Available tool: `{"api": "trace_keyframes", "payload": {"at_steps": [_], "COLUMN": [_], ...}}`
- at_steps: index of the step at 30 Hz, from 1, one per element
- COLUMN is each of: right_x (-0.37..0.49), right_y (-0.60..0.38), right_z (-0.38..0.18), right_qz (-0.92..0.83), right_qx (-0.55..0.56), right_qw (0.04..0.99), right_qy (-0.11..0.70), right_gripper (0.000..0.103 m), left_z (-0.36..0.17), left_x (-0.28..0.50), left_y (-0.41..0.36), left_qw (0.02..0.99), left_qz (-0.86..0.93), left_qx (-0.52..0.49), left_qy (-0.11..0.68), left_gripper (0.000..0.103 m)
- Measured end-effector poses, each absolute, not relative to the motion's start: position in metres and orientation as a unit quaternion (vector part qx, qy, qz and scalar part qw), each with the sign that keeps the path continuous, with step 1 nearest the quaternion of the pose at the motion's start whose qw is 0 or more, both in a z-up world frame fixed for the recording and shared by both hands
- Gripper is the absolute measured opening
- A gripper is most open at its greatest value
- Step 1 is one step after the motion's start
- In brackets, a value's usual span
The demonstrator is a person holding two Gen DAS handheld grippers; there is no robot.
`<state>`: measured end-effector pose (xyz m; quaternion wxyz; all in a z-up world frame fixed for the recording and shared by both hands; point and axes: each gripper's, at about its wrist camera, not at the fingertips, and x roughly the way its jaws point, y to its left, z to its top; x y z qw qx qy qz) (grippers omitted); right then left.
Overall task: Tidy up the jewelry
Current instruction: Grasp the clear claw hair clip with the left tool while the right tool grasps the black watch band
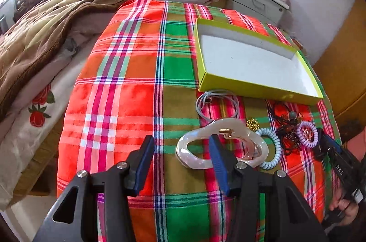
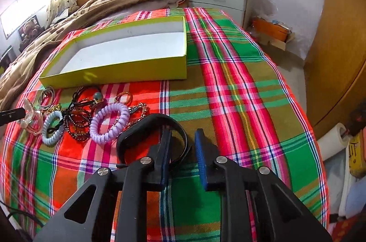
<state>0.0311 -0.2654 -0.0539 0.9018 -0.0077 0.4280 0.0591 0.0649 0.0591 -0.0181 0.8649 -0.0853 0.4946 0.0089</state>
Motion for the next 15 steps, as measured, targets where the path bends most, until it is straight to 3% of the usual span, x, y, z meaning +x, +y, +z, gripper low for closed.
{"api": "trace_keyframes", "payload": {"at_steps": [9, 15], "right_x": [0.028, 0.031], "right_y": [-0.269, -0.269], "right_z": [-0.052, -0.051], "right_qz": [0.062, 0.058], "right_qx": [-0.003, 0.001], "right_qw": [0.901, 0.900], "right_qy": [0.428, 0.432], "right_gripper": [0.014, 0.014], "left_z": [-0.011, -0.018], "left_x": [0.071, 0.072], "left_y": [0.042, 0.042], "left_qw": [0.866, 0.826], "left_qz": [-0.042, -0.122], "left_qx": [0.055, 0.024], "left_qy": [0.496, 0.550], "left_gripper": [0.051, 0.049]}}
